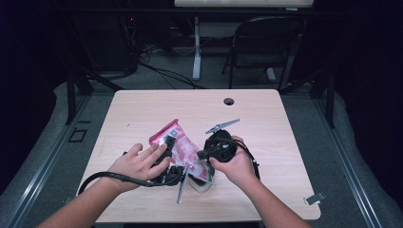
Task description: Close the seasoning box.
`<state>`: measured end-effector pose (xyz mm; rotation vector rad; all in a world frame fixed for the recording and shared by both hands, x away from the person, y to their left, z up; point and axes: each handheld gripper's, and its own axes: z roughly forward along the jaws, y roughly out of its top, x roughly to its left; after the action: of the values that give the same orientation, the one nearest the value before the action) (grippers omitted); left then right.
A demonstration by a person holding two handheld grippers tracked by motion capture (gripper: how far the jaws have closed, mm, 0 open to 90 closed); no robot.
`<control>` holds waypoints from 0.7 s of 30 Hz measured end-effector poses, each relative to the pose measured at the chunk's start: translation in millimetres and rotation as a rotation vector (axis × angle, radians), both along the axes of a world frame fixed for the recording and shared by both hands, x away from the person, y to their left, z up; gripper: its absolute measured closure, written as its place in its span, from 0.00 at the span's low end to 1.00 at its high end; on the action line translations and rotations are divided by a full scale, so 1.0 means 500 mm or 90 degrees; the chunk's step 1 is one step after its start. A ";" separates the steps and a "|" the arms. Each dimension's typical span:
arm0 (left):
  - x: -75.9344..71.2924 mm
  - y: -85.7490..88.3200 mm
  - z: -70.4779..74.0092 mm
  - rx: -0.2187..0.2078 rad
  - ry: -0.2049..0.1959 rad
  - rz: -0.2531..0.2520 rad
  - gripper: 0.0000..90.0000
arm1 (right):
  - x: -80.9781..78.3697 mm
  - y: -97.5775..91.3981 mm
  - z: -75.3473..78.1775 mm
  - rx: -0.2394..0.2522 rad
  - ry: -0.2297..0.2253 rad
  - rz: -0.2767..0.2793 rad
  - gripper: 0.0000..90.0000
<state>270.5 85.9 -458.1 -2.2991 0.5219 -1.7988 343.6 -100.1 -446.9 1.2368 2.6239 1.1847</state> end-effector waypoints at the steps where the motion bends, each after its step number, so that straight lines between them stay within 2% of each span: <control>1: 0.000 -0.001 0.001 0.006 -0.003 -0.001 0.86 | 0.000 0.000 0.000 0.000 0.000 0.000 1.00; 6: -0.001 -0.001 0.004 0.008 -0.016 -0.007 0.86 | 0.001 -0.001 0.000 0.003 0.001 -0.001 1.00; 10: -0.002 -0.002 0.006 0.008 -0.011 -0.006 0.86 | 0.000 -0.001 0.001 0.004 0.002 -0.002 1.00; 15: -0.002 -0.005 0.008 0.009 -0.019 -0.014 0.86 | 0.000 -0.002 0.001 0.002 0.002 -0.002 1.00; 16: -0.002 -0.004 0.007 0.000 -0.010 -0.007 0.86 | 0.000 -0.003 0.002 0.001 0.001 -0.002 1.00; 18: -0.002 -0.006 0.010 0.007 -0.007 -0.004 0.86 | 0.000 -0.003 0.002 0.001 0.001 -0.001 1.00; 20: -0.002 -0.008 0.011 0.008 -0.019 -0.017 0.86 | -0.001 -0.003 0.002 0.002 0.001 -0.003 1.00; 21: -0.002 -0.008 0.012 0.009 -0.012 -0.013 0.86 | -0.002 -0.004 0.003 0.002 0.000 -0.003 1.00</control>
<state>269.3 81.6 -452.3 -2.2737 0.5555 -1.8195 342.7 -101.9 -445.6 1.2426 2.6198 1.1886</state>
